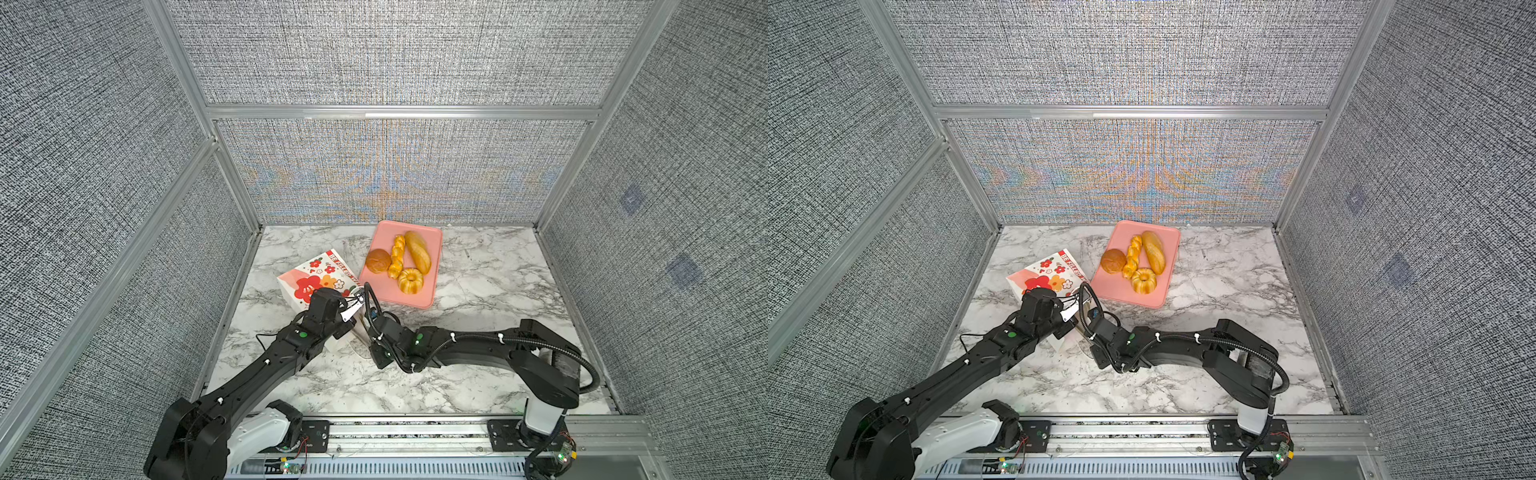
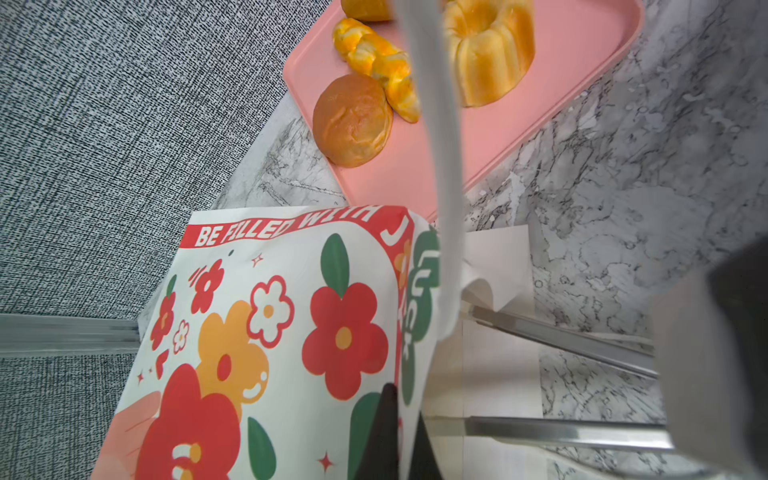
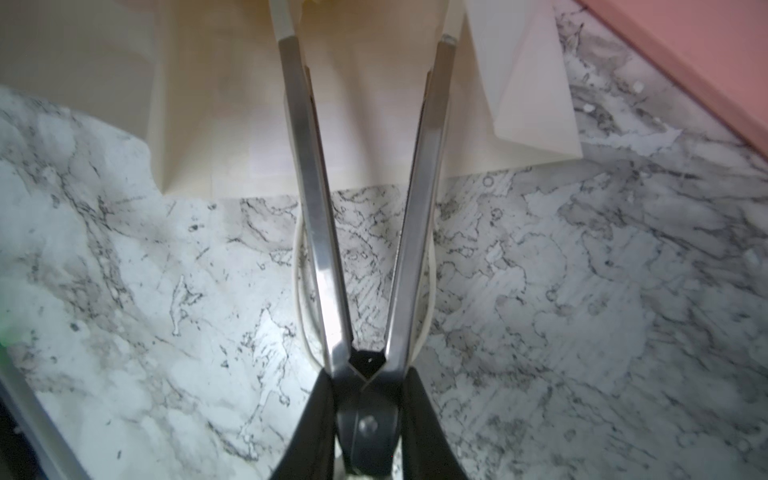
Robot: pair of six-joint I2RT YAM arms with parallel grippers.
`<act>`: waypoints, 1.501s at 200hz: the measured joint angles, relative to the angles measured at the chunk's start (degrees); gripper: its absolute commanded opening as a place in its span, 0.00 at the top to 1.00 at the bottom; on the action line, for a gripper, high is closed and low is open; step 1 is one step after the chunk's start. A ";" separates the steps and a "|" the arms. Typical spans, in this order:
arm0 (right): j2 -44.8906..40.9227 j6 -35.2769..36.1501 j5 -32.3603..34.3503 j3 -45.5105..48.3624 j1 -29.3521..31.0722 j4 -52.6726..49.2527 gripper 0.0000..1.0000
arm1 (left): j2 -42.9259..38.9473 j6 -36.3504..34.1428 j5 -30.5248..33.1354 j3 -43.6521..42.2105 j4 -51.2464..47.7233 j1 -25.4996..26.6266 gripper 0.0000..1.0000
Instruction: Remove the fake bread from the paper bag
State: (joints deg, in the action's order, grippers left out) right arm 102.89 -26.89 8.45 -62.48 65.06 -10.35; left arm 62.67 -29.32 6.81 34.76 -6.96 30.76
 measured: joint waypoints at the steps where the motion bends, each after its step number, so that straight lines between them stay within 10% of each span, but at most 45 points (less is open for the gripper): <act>1: -0.07 0.00 0.02 0.07 0.00 -0.13 0.91 | 0.02 0.02 0.11 0.02 -0.02 0.00 1.00; 36: -4.55 -0.92 0.09 3.50 0.09 -3.91 0.88 | 0.33 0.85 1.25 0.59 0.04 0.11 1.00; 119: -6.25 -1.51 -0.90 5.42 0.09 -1.86 0.44 | 0.07 1.25 2.19 0.74 0.04 0.11 1.00; 300: 3.52 1.05 2.60 6.19 -0.85 13.73 0.34 | 1.33 1.46 2.10 1.22 0.74 0.11 1.00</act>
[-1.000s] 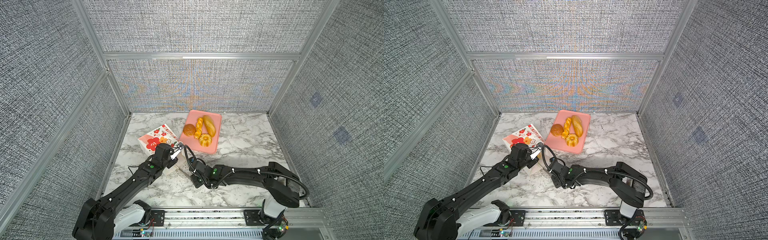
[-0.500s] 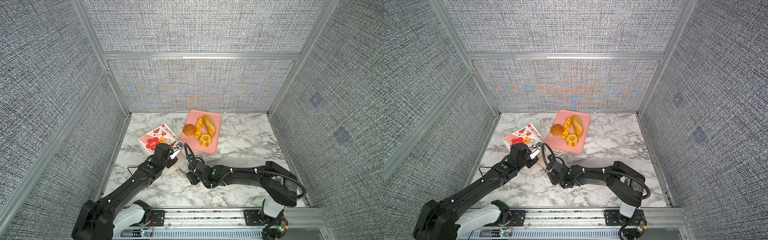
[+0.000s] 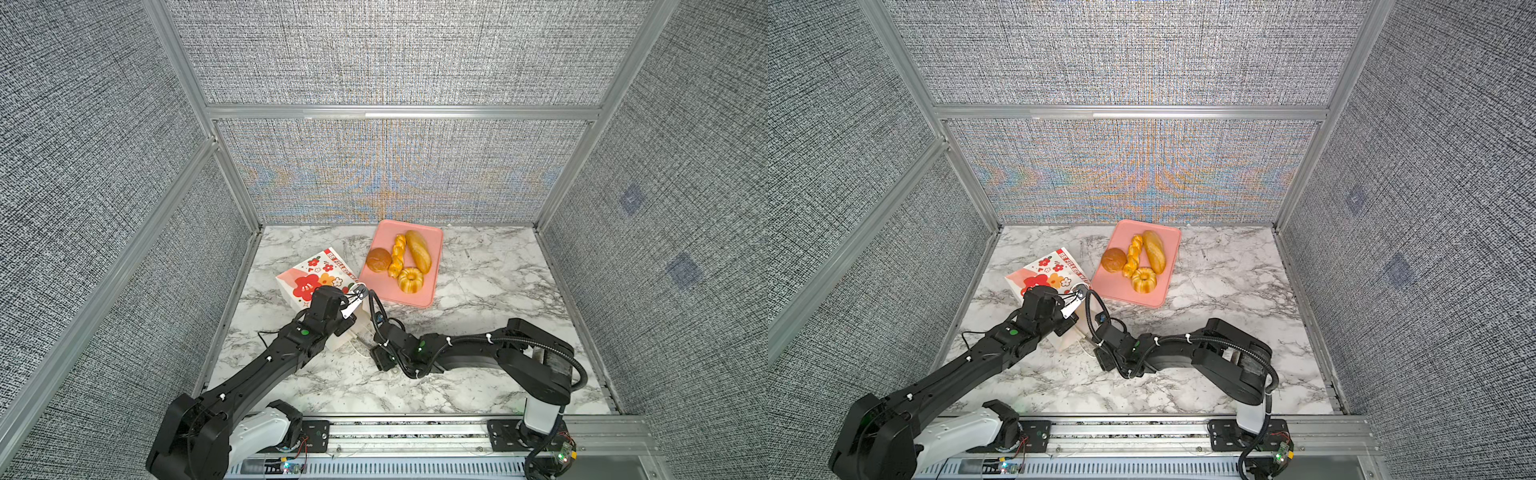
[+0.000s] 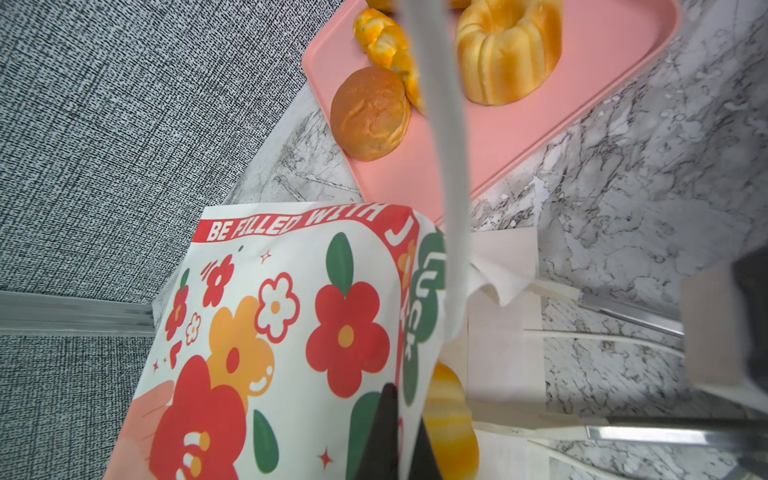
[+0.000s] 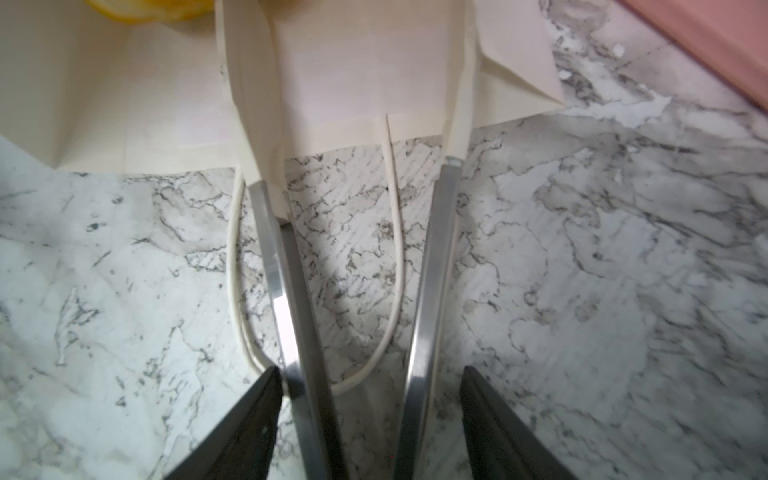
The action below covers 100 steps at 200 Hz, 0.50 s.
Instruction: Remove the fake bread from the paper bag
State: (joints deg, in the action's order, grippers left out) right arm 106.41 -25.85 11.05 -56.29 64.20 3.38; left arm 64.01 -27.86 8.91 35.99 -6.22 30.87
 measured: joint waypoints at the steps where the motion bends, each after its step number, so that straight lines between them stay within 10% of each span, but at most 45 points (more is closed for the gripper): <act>1: 0.04 0.00 0.00 0.00 0.02 0.07 0.34 | 0.00 0.00 -0.02 0.00 0.02 0.00 1.00; 100: 2.95 0.20 0.74 -2.34 2.73 2.91 0.66 | 0.48 -0.81 0.17 0.22 0.13 -0.15 1.00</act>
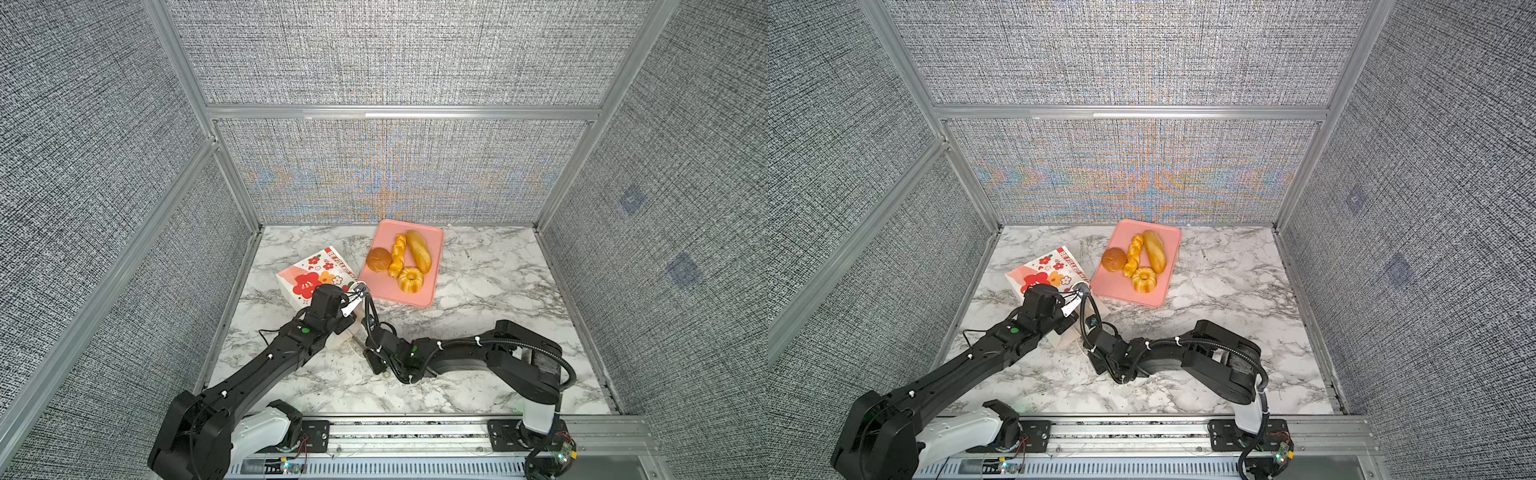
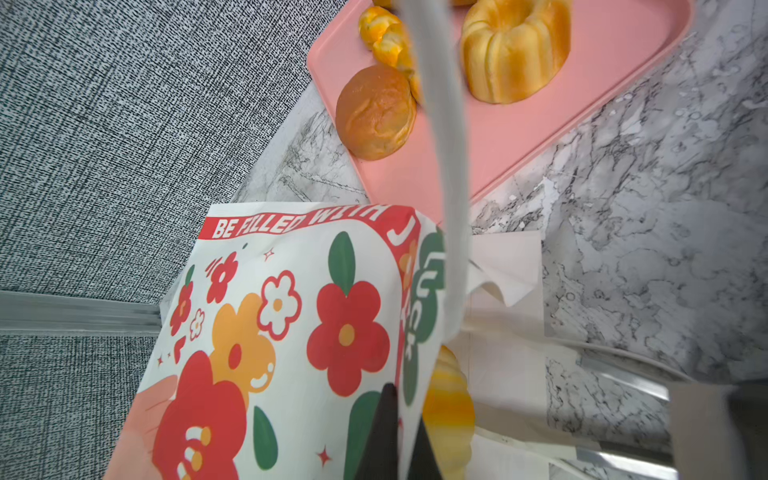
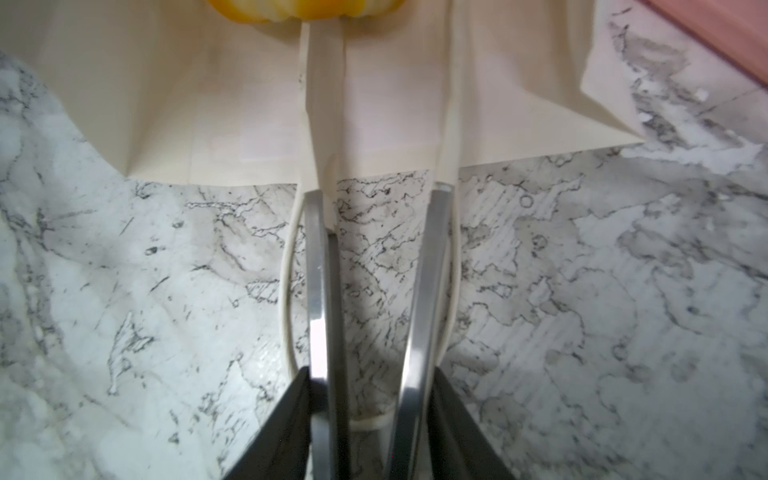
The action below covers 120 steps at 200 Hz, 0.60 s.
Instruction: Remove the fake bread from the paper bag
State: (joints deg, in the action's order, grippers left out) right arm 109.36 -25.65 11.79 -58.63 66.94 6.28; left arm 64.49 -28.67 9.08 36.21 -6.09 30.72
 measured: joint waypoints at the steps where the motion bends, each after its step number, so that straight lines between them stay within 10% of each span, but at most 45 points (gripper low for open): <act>1: 0.00 0.00 0.02 0.00 0.02 0.00 0.66 | -0.02 -0.02 0.00 -0.02 0.00 0.00 1.00; 120: -6.49 1.29 1.03 -1.77 0.52 -8.33 0.85 | -1.31 -0.09 0.98 -0.09 -0.02 0.04 1.00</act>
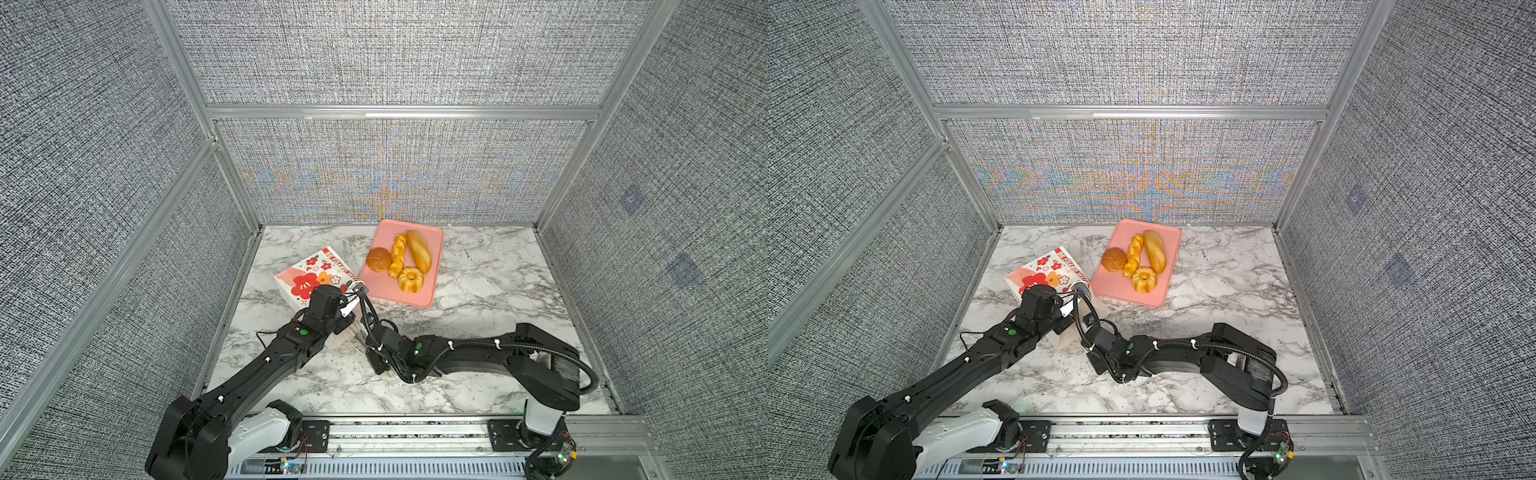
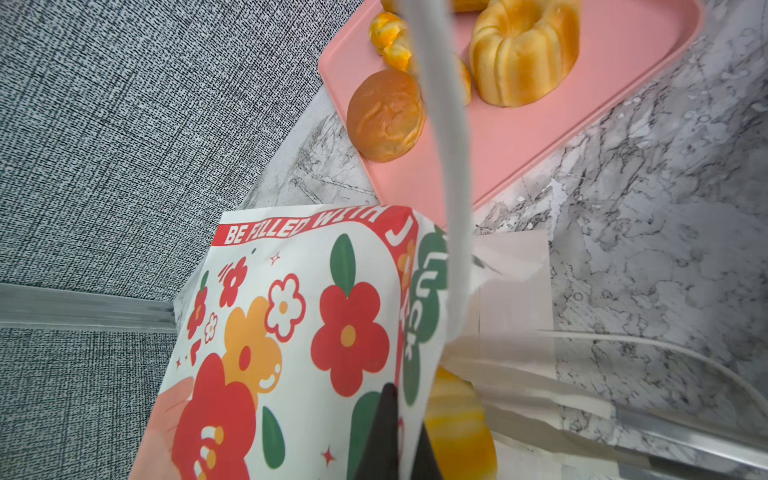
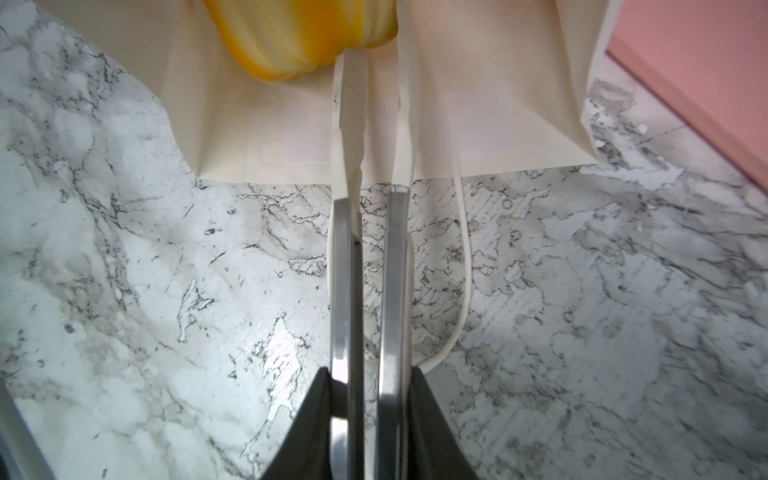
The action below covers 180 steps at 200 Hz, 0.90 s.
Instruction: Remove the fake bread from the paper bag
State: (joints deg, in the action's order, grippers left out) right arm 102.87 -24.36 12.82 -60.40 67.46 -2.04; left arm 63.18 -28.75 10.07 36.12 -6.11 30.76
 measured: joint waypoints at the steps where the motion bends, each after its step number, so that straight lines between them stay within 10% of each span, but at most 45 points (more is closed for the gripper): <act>1: -0.04 0.00 0.00 0.00 -0.02 -0.02 0.85 | 0.00 0.02 0.00 0.00 0.00 0.00 1.00; 56: -0.81 -1.29 -0.92 -0.48 -2.01 -1.20 1.00 | 0.00 0.28 -0.90 -0.02 0.00 0.00 1.00; 180: -11.43 -5.11 -7.02 -5.11 -1.97 -21.88 1.00 | 0.24 0.48 4.68 3.15 2.67 0.04 1.00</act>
State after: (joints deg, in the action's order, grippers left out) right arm 91.44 -29.47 5.80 -65.52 65.49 -23.92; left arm 63.42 -28.27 14.74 39.27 -3.44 30.81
